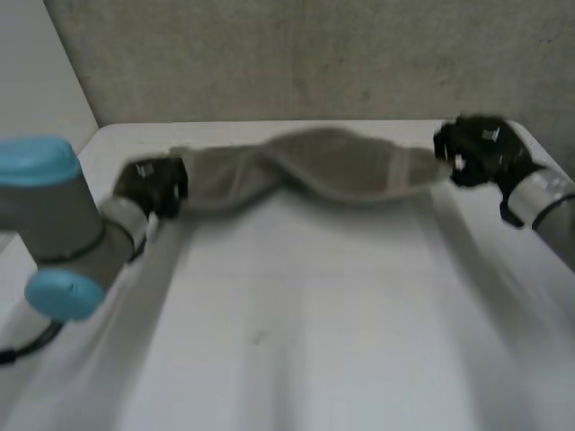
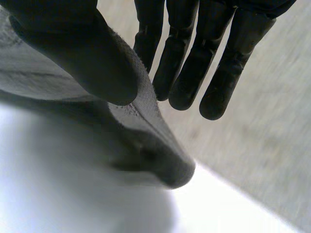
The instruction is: Fold the towel.
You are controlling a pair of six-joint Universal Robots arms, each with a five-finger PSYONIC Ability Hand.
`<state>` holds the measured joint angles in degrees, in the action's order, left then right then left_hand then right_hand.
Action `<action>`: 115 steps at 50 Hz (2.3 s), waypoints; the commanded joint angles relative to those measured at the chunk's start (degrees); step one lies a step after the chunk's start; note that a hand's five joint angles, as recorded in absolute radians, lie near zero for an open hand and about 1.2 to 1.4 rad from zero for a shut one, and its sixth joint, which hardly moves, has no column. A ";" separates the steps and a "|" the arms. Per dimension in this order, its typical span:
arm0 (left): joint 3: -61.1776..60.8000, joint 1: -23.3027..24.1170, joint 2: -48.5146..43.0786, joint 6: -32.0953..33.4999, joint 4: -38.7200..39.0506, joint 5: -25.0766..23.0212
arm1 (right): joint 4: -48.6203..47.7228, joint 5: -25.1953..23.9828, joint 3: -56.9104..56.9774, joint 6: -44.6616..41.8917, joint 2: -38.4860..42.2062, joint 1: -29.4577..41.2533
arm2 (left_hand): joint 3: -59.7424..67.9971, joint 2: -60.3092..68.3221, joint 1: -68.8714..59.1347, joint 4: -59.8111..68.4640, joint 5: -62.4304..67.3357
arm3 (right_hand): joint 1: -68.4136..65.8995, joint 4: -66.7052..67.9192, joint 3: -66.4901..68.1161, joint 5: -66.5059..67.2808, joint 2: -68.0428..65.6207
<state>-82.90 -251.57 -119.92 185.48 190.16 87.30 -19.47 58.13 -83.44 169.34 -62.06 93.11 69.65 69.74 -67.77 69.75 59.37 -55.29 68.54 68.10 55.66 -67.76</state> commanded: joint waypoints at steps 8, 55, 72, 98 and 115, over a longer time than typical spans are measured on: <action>-14.22 -0.41 5.38 10.43 1.44 0.15 | 20.27 -0.29 -7.78 -20.98 0.55 -4.51 | 10.35 10.26 -12.23 10.25 10.63 | -3.51 -9.74 -9.30 -6.86 8.96; -14.92 -3.49 8.56 9.99 1.79 0.15 | -15.86 -10.49 -28.80 -40.14 -2.36 -4.60 | 10.35 10.26 -12.23 10.25 10.63 | -0.88 -12.37 -11.93 -9.49 11.59; -20.19 -6.03 15.31 22.18 -11.80 0.33 | 16.48 -3.90 -15.71 -15.79 -10.97 -6.63 | 10.35 10.26 -12.23 10.25 10.63 | -24.71 11.46 11.90 14.34 -12.24; -22.58 -6.92 21.77 29.23 -30.12 0.06 | 57.01 1.45 -11.67 -45.25 -14.23 -13.31 | 10.35 10.26 -12.23 10.25 10.63 | -24.71 11.46 11.90 14.34 -12.24; 25.24 -3.05 -3.66 29.06 -26.33 0.94 | 33.88 15.70 18.13 -25.64 -3.41 2.08 | 10.35 10.26 -12.23 10.25 10.63 | -24.71 11.46 11.90 14.34 -12.24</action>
<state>-82.29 -256.90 -115.74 215.15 163.78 88.03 24.19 69.13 -79.02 136.01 -67.77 91.39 69.69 69.76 -68.22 69.77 59.38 -55.49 68.34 68.08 56.16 -67.56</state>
